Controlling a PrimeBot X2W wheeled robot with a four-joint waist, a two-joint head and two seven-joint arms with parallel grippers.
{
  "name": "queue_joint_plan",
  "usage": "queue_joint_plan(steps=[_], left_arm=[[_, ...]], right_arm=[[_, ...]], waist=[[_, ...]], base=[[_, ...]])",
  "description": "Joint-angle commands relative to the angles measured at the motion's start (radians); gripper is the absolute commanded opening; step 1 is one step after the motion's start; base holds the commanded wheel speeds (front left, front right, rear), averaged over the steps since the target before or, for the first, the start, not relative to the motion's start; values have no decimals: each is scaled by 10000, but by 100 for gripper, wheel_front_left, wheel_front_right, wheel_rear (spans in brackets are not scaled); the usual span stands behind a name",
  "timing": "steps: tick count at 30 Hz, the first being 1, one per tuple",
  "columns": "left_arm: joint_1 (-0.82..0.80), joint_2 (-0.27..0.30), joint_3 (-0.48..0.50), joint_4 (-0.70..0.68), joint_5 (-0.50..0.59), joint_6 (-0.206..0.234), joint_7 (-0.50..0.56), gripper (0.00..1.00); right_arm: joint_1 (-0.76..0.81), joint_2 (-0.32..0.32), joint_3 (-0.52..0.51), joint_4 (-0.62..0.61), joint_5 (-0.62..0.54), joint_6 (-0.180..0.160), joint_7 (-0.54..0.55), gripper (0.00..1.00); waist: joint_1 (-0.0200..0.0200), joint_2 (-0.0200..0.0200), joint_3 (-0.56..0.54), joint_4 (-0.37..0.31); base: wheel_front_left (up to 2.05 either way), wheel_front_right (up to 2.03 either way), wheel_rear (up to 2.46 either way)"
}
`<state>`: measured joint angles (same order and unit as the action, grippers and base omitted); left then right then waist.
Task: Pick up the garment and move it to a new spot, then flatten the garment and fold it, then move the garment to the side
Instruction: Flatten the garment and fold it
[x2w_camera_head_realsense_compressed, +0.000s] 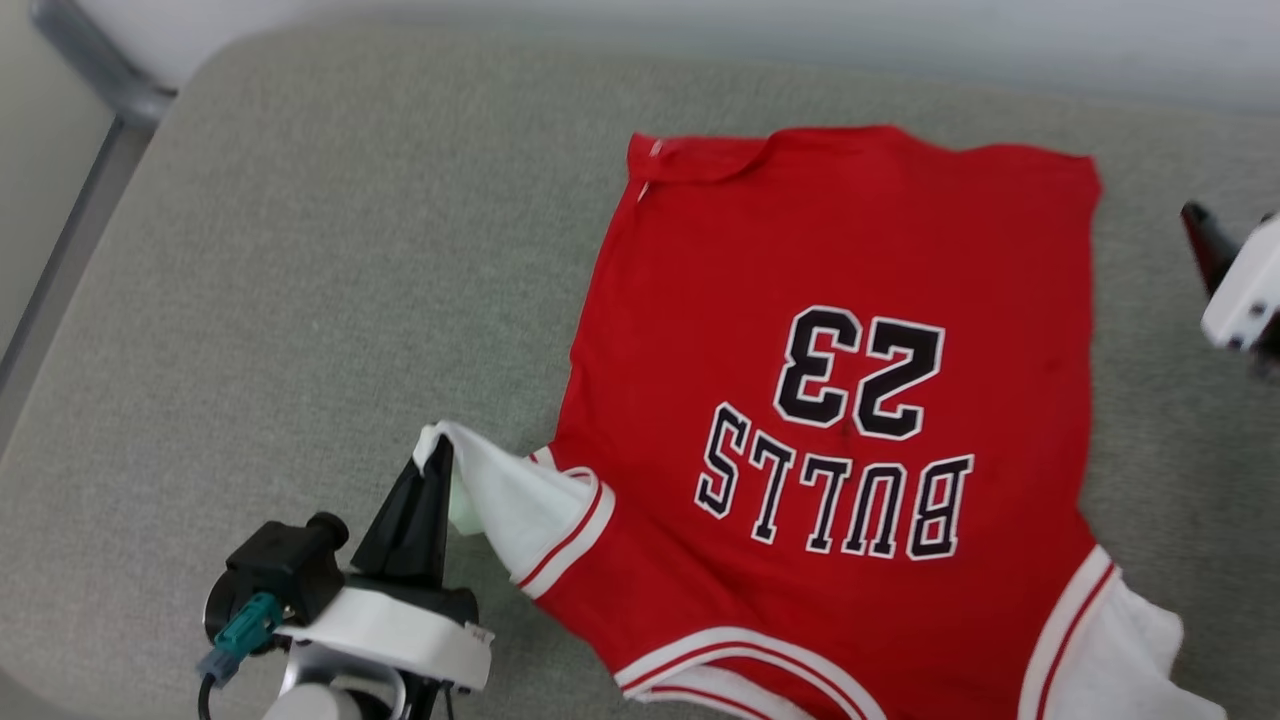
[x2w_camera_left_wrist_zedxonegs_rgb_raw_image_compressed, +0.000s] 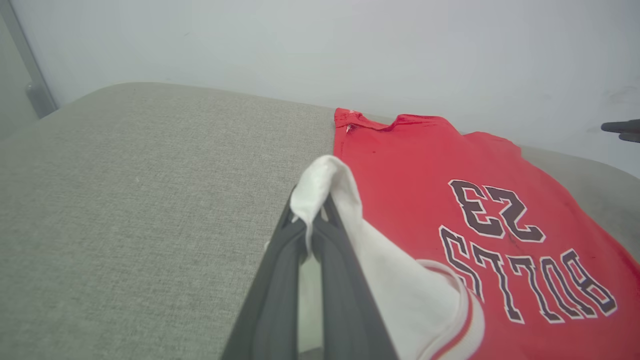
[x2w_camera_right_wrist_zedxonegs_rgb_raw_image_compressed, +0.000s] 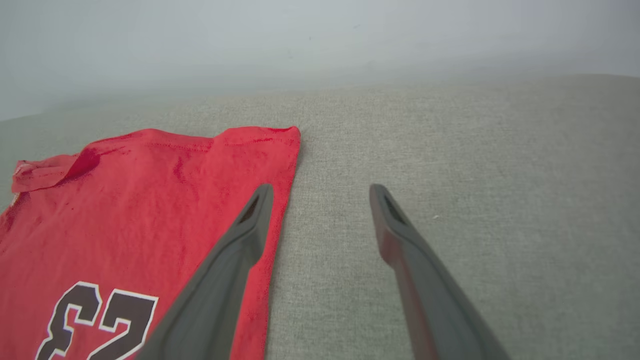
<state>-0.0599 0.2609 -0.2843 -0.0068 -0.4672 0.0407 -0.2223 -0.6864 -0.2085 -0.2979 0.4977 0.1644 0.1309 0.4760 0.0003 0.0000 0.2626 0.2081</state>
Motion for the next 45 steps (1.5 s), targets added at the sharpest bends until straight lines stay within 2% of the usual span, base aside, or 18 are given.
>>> queue_joint_plan(steps=[1, 6, 12, 17, 21, 22, 23, 24, 25, 31, 36, 40, 45], left_arm=[[-269, -75, -7, -91, 93, -71, -84, 0], [-961, -257, -13, -300, 163, -297, -271, 0], [-1539, -490, -77, -436, 269, -564, -374, 0], [-1817, -726, 13, -348, 329, -746, -422, 0], [-1878, -872, 125, -261, 394, -854, -440, 0], [-1877, -910, 154, -249, 417, -904, -442, 0], [-1857, -946, 184, -232, 425, -934, -444, 0], [-1826, -968, 217, -199, 449, -958, -445, 0], [-1793, -979, 244, -159, 473, -1013, -444, 0], [-1507, -1062, 367, 190, 438, -1126, -436, 0], [-1142, -930, 527, 622, 300, -982, -376, 0], [-703, -785, 725, 875, 215, -739, -213, 0], [-110, -569, 952, 987, 81, -480, 39, 0]], right_arm=[[-570, -166, 31, 197, -150, -4, 444, 100], [-2548, -540, 212, 1008, -713, -4, 2099, 100], [-4000, -492, 499, 1600, -1275, -5, 2979, 100], [-4359, -425, 714, 2265, -1491, -4, 3704, 100], [-3777, -261, 459, 3247, -1764, -5, 5200, 100], [-3690, -214, 367, 3373, -1819, -7, 5463, 94], [-3647, -170, 280, 3430, -1854, -8, 5691, 37], [-3628, -141, 239, 3424, -1900, -8, 5807, 8], [-3630, -151, 214, 3368, -1951, -8, 5864, 0], [-3982, -583, 119, 2626, -1965, -7, 5582, 0], [-3782, -1170, 551, 1831, -1691, -10, 5429, 0], [-2679, -1648, 1078, 1015, -1031, -7, 5398, 0], [-537, -2040, 1147, -675, 48, -7, 5537, 0]], waist=[[-3, 0, 886, 547], [-3, 0, 1845, 935], [-3, 0, 2818, 1211], [-3, 0, 3307, 1293], [-3, 0, 3350, 1285], [-3, 0, 3339, 1281], [-3, 0, 3318, 1277], [-3, 0, 3289, 1274], [-3, 0, 3250, 1273], [-3, 0, 2649, 1207], [-3, 0, 1703, 977], [-3, 0, 831, 622], [-3, 0, -84, 108]], base=[[0, 0, 0], [0, 0, 0], [0, 0, 0], [0, 0, 0], [0, 0, 0], [0, 0, 0], [0, 0, 0], [0, 0, 0], [0, 0, 0], [0, 0, 0], [0, 0, 0], [0, 0, 0], [0, 0, 0]])
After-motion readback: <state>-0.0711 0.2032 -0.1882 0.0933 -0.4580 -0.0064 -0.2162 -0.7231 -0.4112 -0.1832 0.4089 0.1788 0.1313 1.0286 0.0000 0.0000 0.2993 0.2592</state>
